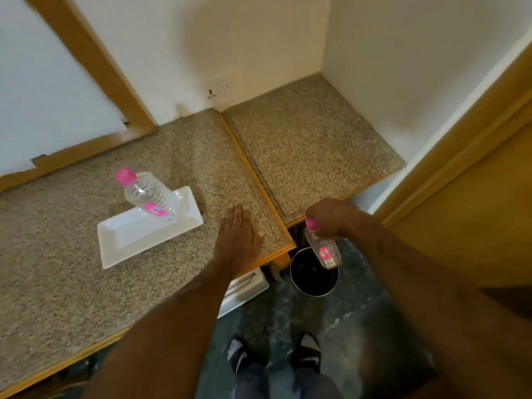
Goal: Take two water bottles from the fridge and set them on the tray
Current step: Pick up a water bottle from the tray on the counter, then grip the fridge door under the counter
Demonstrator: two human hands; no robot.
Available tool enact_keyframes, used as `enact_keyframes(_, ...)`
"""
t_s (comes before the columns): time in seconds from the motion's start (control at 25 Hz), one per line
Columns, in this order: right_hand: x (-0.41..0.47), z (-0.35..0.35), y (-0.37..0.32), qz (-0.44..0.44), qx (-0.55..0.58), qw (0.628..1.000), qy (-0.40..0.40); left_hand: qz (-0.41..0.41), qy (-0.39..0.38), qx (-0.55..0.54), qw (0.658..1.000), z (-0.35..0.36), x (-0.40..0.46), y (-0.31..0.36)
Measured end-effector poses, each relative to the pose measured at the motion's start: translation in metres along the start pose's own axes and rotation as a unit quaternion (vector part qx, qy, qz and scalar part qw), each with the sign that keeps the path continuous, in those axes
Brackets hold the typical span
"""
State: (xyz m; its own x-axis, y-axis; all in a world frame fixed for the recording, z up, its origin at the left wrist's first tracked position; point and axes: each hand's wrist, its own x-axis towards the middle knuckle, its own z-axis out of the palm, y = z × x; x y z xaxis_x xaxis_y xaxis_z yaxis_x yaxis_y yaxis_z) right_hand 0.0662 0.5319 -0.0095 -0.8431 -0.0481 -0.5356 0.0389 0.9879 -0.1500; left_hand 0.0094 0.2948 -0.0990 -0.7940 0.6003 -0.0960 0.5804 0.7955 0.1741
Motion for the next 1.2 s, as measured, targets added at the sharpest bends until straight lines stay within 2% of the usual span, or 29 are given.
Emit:
enact_keyframes(0.12,0.011,0.064,0.022,0.033,0.092,0.994,0.044,-0.011,0.025,0.015,1.0,0.009,0.005,0.001)
enact_keyframes(0.24,0.019,0.124,0.036,0.085,0.168,0.981,0.049,-0.006,0.039,0.007,0.999,0.013,0.005,0.0)
enact_keyframes(0.48,0.065,0.216,0.046,0.154,0.199,0.968,-0.016,-0.011,0.062,0.003,0.998,0.018,0.01,-0.002)
enact_keyframes(0.6,0.085,0.251,0.043,0.176,0.231,0.957,0.016,-0.016,0.062,0.017,0.998,0.024,0.012,-0.004)
enact_keyframes(0.92,0.095,0.299,0.018,0.233,0.304,0.923,0.046,-0.019,0.058,0.021,0.998,0.023,0.011,-0.001)
enact_keyframes(1.2,0.05,0.317,-0.066,0.174,0.248,0.952,0.05,-0.027,0.096,-0.027,0.995,0.019,-0.015,0.001)
